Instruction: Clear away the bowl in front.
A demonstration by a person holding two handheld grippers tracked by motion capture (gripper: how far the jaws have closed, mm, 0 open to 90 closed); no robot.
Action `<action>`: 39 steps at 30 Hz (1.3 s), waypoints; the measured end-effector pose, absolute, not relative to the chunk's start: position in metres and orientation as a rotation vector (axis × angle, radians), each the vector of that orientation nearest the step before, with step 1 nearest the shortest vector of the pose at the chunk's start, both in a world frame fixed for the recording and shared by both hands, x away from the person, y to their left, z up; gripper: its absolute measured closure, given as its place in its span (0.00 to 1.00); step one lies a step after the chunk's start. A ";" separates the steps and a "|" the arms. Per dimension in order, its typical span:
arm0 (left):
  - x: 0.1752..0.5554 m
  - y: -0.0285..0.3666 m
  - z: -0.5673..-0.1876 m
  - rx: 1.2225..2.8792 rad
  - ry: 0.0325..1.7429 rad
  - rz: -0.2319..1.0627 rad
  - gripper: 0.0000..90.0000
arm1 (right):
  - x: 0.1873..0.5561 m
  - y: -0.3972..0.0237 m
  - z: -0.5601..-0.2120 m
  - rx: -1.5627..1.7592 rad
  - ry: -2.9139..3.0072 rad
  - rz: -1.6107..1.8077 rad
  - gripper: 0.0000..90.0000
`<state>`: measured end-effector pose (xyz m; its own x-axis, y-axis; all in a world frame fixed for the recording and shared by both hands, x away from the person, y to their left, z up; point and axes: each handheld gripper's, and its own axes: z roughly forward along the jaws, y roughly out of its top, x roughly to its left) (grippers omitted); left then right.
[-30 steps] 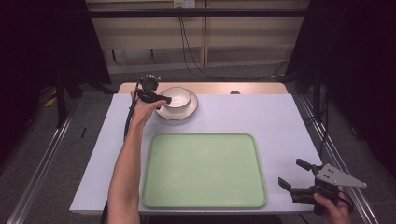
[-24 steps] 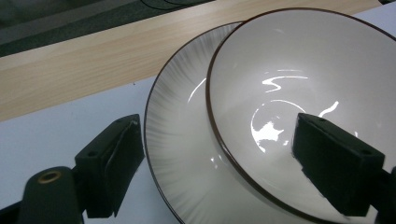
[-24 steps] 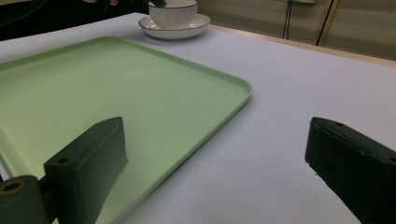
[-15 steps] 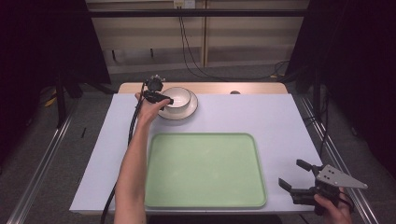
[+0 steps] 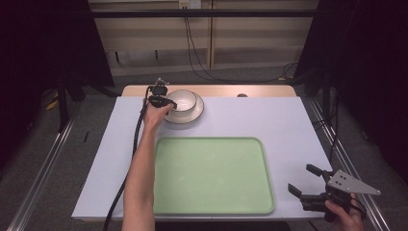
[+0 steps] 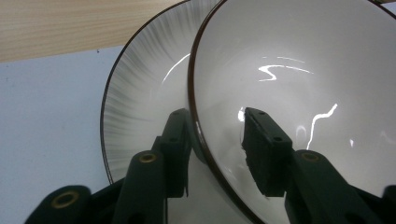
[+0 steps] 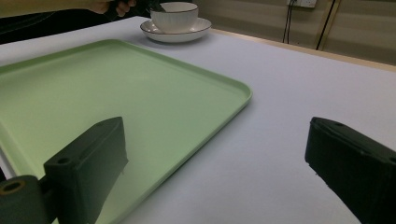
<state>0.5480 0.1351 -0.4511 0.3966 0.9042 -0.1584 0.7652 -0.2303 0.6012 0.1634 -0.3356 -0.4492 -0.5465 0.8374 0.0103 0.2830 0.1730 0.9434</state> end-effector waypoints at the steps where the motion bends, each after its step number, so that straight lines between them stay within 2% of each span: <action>1: 0.548 0.135 -0.451 2.047 1.428 0.298 0.73 | 0.163 -0.335 -0.449 1.057 1.931 1.378 0.06; 4: 0.549 0.137 -0.451 2.049 1.432 0.277 0.82 | 0.163 -0.335 -0.449 1.059 1.928 1.375 0.06; 19: 0.550 0.142 -0.449 1.937 1.509 0.223 0.92 | 0.163 -0.335 -0.449 1.055 1.926 1.381 0.06; 29: 0.549 0.144 -0.449 1.913 1.551 0.199 0.92 | 0.162 -0.336 -0.449 1.056 1.924 1.384 0.06; 39: 0.546 0.143 -0.445 1.860 1.586 0.228 0.92 | 0.162 -0.336 -0.449 1.055 1.916 1.392 0.05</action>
<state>0.5457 0.1426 -0.4449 0.2446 0.9267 -0.2852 0.8092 -0.0330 0.5866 0.1619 -0.3363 -0.4488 -0.5465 0.8373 0.0194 0.2769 0.1588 0.9477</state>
